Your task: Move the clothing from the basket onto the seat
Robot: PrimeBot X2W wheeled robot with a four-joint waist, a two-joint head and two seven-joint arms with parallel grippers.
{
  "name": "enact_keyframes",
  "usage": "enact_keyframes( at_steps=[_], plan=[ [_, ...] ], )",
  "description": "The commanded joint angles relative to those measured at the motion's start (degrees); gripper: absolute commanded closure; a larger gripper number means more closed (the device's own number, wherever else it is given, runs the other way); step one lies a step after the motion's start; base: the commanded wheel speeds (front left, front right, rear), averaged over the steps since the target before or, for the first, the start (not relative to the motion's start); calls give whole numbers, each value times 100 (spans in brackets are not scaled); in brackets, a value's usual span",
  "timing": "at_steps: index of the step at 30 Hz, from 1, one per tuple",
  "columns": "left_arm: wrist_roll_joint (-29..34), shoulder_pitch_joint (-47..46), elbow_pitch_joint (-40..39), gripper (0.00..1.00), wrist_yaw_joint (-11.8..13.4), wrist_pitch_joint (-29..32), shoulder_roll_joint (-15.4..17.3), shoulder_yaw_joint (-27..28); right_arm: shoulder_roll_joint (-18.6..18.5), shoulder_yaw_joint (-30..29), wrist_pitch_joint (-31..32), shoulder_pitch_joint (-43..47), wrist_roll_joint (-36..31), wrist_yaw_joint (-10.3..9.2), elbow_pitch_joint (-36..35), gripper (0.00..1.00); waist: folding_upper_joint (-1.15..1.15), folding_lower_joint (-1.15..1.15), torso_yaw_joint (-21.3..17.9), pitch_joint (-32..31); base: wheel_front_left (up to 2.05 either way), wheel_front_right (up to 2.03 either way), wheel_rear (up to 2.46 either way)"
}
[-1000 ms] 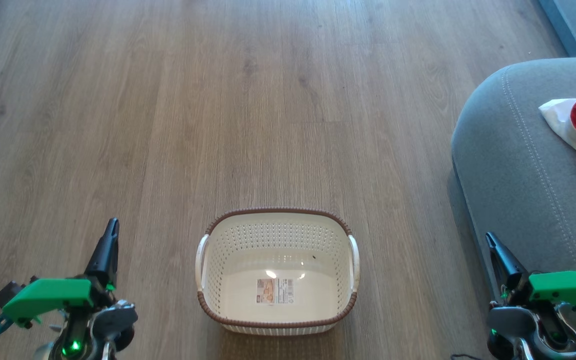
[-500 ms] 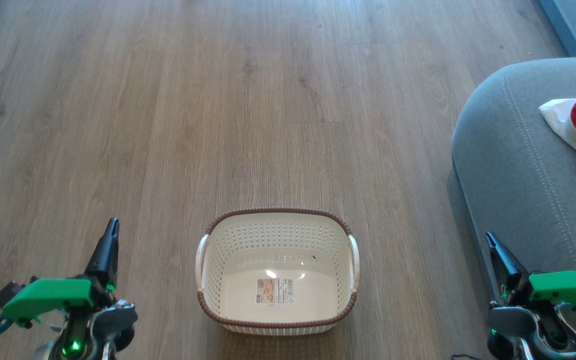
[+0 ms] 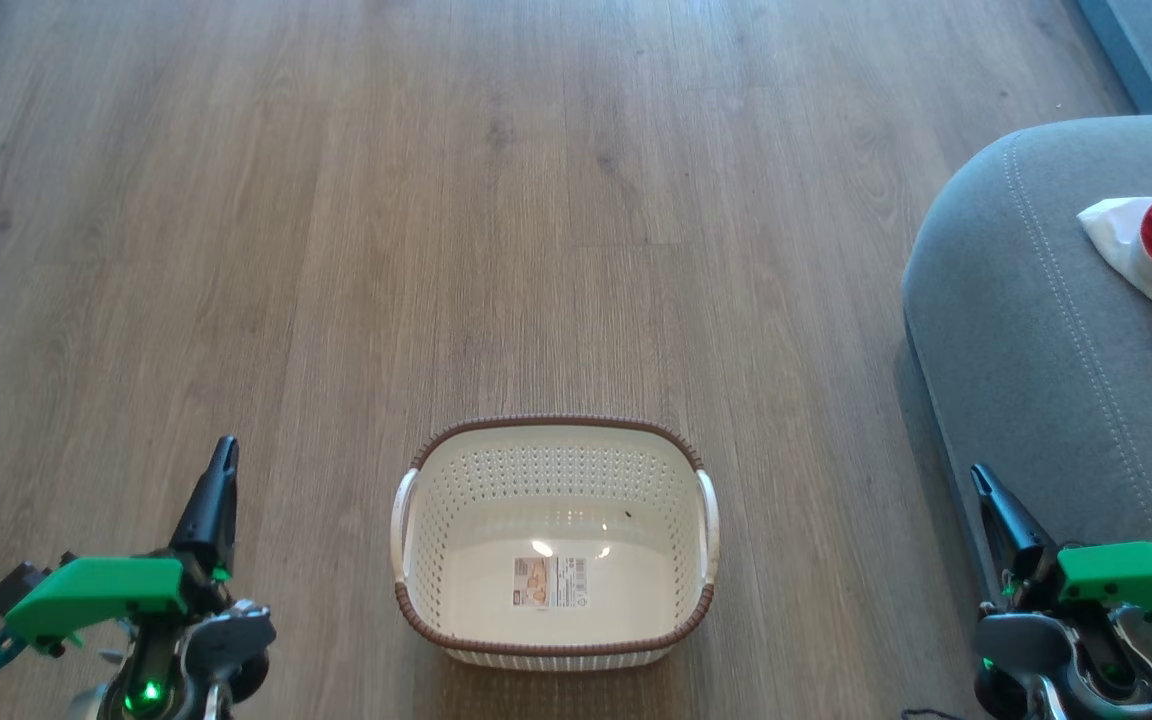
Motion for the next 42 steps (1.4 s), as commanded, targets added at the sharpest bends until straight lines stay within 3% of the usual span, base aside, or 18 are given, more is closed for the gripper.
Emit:
enact_keyframes(
  at_steps=[1,42],
  plan=[
    [-30,-239,-201,100,-40,43,26,207,-78,98,44,-279,35,40,-210,100,0,0,0,0,0,0,0],
    [-30,-238,-202,100,-40,42,26,207,-78,98,43,-279,35,40,-210,100,0,0,0,0,0,0,0]
  ],
)
